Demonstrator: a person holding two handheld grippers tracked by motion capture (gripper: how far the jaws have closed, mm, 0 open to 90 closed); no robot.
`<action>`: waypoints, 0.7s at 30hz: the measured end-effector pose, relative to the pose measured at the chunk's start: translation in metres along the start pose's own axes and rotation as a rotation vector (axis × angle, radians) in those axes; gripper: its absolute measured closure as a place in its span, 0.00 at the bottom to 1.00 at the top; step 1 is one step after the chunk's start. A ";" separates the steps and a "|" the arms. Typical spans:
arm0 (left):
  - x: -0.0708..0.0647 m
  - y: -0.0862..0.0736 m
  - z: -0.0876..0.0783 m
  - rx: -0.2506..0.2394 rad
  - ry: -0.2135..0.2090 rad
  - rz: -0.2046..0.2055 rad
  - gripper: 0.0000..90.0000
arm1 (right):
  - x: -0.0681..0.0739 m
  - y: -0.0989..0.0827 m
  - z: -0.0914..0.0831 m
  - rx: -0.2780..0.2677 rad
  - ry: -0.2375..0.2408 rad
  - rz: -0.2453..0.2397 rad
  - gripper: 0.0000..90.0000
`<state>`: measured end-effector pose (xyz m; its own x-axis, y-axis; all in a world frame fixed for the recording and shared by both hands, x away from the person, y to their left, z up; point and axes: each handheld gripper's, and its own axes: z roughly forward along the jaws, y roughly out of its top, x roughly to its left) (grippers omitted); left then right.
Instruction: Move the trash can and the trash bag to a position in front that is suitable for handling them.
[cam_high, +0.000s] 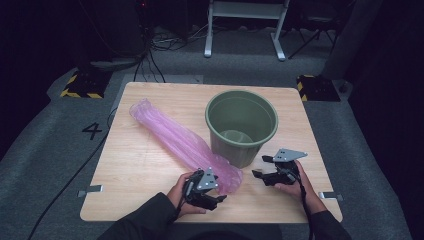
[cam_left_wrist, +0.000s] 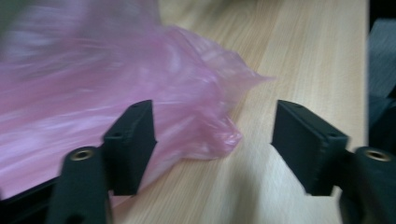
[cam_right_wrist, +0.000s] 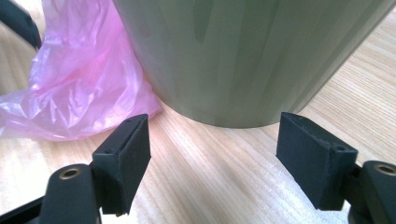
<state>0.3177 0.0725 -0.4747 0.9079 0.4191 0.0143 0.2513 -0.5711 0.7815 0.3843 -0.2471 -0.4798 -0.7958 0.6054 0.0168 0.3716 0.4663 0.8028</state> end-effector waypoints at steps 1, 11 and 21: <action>0.001 -0.002 -0.007 -0.017 0.008 -0.016 0.29 | 0.000 0.000 -0.001 -0.004 0.000 0.000 0.30; 0.038 -0.038 -0.068 -0.043 0.184 -0.130 0.26 | 0.005 0.013 0.001 -0.045 -0.043 0.033 0.33; 0.090 -0.073 -0.089 -0.032 0.302 -0.259 0.27 | -0.001 0.032 0.029 -0.085 -0.144 0.110 0.22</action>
<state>0.3510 0.2142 -0.4750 0.6753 0.7375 -0.0066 0.4440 -0.3994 0.8021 0.4108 -0.2136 -0.4711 -0.6737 0.7386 0.0262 0.4058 0.3401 0.8484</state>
